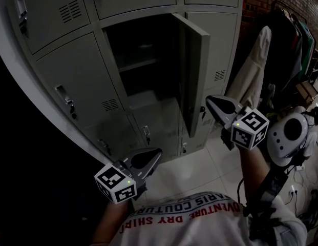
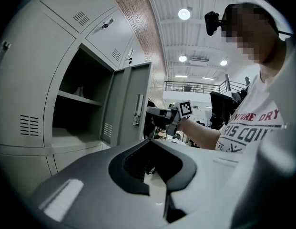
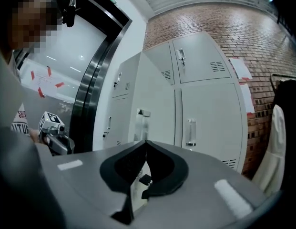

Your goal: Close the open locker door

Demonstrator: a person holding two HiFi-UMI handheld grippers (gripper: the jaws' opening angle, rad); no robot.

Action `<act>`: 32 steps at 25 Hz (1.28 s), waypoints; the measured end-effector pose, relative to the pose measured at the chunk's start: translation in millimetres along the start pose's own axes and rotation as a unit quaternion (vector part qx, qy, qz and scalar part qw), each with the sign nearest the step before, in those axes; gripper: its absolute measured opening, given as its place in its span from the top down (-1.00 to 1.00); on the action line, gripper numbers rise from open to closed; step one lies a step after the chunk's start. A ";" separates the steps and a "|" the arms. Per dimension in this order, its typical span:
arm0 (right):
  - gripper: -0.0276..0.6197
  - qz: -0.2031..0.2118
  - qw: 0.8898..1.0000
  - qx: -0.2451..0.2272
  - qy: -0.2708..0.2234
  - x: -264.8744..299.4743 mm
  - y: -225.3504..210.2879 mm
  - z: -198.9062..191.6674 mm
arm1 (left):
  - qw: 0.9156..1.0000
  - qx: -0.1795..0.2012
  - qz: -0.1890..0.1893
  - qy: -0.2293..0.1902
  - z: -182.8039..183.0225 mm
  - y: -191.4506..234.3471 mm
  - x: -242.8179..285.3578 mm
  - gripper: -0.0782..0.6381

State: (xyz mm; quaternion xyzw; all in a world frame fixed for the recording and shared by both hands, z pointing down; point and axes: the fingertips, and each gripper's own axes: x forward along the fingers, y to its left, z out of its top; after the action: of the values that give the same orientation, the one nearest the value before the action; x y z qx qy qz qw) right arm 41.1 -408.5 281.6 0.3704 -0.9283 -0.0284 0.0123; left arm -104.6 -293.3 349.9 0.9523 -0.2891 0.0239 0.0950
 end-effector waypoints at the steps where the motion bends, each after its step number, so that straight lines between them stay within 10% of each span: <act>1: 0.97 0.000 1.000 0.000 0.001 4.7 -1.7 -0.7 | 1.000 -0.002 -0.003 0.000 -0.4 2.7 1.0 0.77; 32: 0.98 0.119 0.991 -0.036 0.040 206.7 101.1 -21.9 | 0.997 -0.051 0.054 -0.010 -19.4 119.5 -57.0 0.77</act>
State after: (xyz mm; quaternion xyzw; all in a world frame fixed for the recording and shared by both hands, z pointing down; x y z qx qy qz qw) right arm -177.3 -478.5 310.0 0.2575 -0.9630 -0.0453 0.0656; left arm -218.2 -355.8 383.2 0.9293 -0.3421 0.0052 0.1392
